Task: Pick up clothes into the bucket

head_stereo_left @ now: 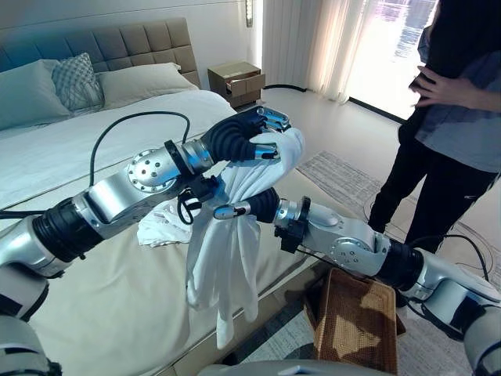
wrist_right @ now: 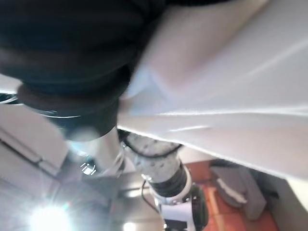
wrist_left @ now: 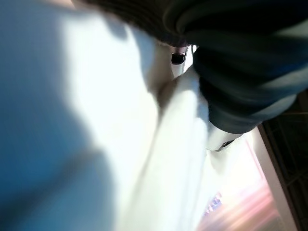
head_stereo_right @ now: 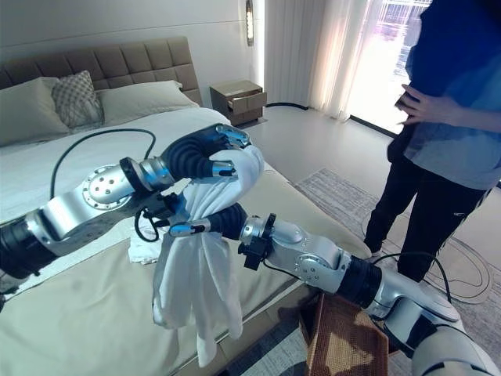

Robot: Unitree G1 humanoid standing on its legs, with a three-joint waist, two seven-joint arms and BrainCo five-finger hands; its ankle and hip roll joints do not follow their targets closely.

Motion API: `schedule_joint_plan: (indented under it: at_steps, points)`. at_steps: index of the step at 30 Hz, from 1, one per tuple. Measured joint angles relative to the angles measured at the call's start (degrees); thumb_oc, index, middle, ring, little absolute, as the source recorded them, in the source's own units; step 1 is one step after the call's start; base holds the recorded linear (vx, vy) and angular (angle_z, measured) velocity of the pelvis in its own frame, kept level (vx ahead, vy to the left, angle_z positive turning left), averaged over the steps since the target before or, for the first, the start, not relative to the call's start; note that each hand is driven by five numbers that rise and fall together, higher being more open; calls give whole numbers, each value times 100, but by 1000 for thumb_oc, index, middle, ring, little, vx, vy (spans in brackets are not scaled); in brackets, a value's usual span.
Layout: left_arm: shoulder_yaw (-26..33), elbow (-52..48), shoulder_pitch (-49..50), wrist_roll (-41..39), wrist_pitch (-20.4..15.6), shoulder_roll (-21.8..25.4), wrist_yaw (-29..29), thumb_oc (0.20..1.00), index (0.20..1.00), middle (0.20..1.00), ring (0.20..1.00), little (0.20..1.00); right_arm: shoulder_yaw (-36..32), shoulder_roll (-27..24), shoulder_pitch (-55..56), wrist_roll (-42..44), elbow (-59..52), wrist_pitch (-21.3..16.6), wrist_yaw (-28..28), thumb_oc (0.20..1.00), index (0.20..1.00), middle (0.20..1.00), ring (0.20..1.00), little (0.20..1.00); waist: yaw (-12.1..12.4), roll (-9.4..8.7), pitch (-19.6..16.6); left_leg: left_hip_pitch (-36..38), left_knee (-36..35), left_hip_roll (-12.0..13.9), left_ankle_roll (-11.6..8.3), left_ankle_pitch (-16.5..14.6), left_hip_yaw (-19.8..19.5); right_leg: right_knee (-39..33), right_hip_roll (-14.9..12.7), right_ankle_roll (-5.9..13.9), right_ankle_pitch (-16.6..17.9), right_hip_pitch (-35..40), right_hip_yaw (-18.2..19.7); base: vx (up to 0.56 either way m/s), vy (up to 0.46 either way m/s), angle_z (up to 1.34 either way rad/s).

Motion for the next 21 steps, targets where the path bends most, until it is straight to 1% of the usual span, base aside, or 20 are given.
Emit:
schedule_joint_plan:
  at_steps: [3,10,13,15,17,20,21]
  points:
    - [98,40,4,2,1,-100,45,200,200,200,200,200,-118,-13,46,-2,-17,-5,30,200,200,200,200,200,-7,1,-1,2,0,7,0,0,3,0,2,-1,0,-1,1,0,0,0]
    - [720,129,197,15,-16,-312,102,200,200,200,200,200,-580,121,166,-179,-112,2,117,200,200,200,200,200,-25,10,-8,8,0,8,1,-1,12,0,2,-1,-1,1,8,0,0,0]
    - [1256,108,632,22,-56,-444,147,200,200,200,200,200,-803,-94,314,-346,-302,32,142,200,200,200,200,200,-28,8,-16,27,-1,5,1,-1,14,1,-1,-2,-1,16,11,0,0,0]
    - [1481,92,893,26,-54,-466,177,200,200,200,200,200,-972,-272,501,-435,-409,49,176,200,200,200,200,200,-26,2,-19,50,-2,5,2,-3,15,1,-6,-13,-9,36,11,0,0,0]
    - [1824,66,1305,36,-55,-468,205,200,200,200,200,200,-1320,-572,792,-508,-469,53,227,200,200,200,200,200,-40,-2,-21,95,-4,8,-10,-17,17,1,-10,-30,-23,78,13,16,-2,0]
    - [2120,29,1720,110,-55,-467,213,200,200,200,200,200,-1764,-888,1020,-646,-470,45,235,200,200,200,200,200,-81,-4,-22,93,-7,19,3,-33,20,1,-13,-35,-26,75,17,0,0,0]
    - [2143,23,1775,154,-55,-468,213,200,200,200,200,200,-1806,-919,1030,-676,-471,44,234,200,200,200,200,200,-96,-5,-23,95,-6,23,10,-38,21,1,-13,-35,-26,77,17,0,0,0]
